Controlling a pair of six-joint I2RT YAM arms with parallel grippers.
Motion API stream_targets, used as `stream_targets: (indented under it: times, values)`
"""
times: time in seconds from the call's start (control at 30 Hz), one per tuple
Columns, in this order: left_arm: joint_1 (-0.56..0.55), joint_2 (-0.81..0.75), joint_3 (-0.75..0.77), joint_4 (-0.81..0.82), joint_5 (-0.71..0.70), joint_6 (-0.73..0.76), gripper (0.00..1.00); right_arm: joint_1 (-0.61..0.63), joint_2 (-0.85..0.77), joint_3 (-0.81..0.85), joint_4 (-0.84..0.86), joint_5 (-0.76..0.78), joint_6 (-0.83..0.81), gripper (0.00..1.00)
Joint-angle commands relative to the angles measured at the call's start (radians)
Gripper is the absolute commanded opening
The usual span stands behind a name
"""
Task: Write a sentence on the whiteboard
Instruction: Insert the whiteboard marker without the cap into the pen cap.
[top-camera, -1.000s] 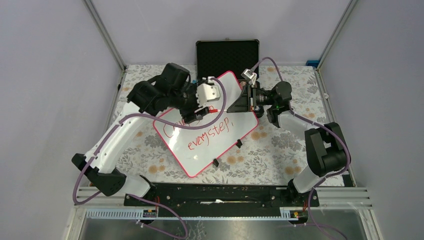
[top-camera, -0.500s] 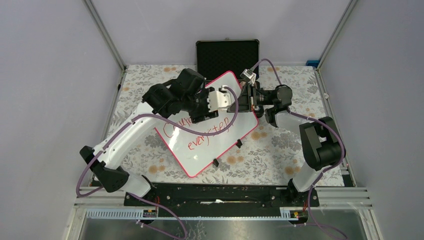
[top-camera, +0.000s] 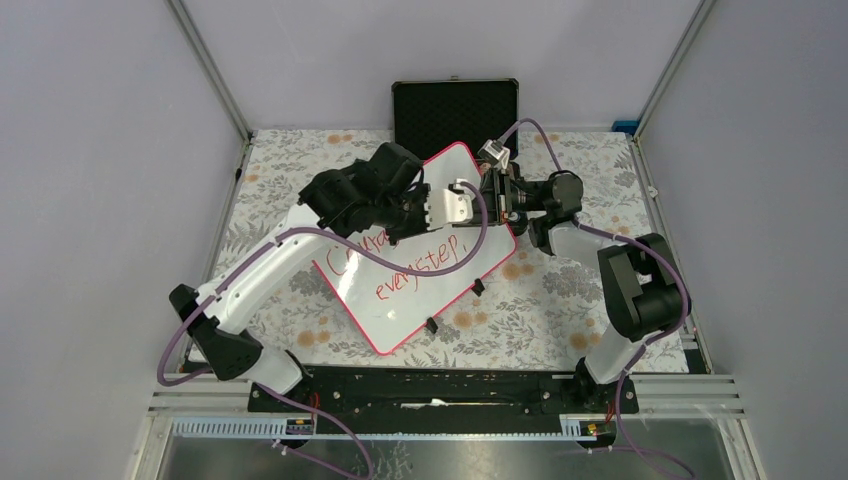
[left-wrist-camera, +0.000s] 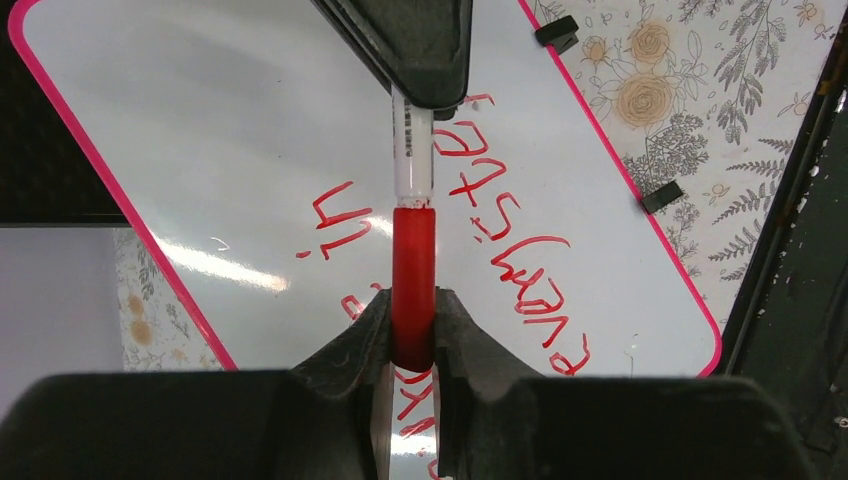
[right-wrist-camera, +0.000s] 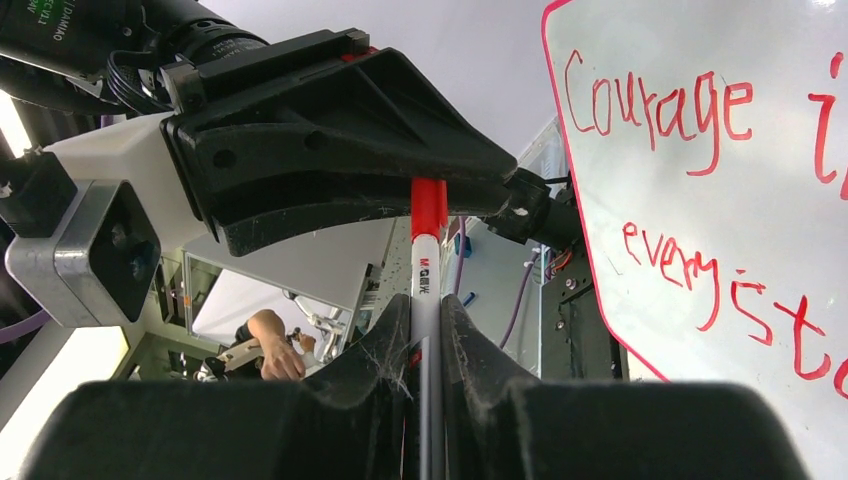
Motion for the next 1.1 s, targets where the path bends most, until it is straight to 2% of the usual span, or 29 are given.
stream_targets:
  times: [0.0, 0.13, 0.23, 0.33, 0.37, 0.57, 1.07]
  values:
    - [-0.018, 0.018, 0.048, 0.033, -0.007, -0.006, 0.04, 0.017, -0.020, 0.013, 0.027, -0.024, -0.057, 0.00]
    - [-0.019, 0.038, 0.071, 0.033, -0.013, -0.021, 0.00, 0.021, -0.066, 0.002, -0.158, -0.015, -0.213, 0.00]
    - [-0.020, 0.047, 0.071, 0.035, 0.013, -0.038, 0.00, 0.026, -0.124, 0.006, -0.396, 0.001, -0.408, 0.00]
    - [-0.022, 0.062, 0.078, 0.041, 0.034, -0.057, 0.00, 0.044, -0.178, 0.034, -0.711, 0.023, -0.640, 0.00]
    - [-0.022, 0.065, 0.083, 0.049, 0.040, -0.066, 0.00, 0.051, -0.186, 0.046, -0.763, 0.027, -0.691, 0.00]
    - [-0.021, 0.092, 0.119, 0.078, 0.097, -0.100, 0.00, 0.073, -0.175, 0.016, -0.644, 0.032, -0.607, 0.00]
    - [-0.044, 0.122, 0.213, 0.139, 0.140, -0.083, 0.00, 0.140, -0.152, 0.040, -0.719, 0.027, -0.667, 0.00]
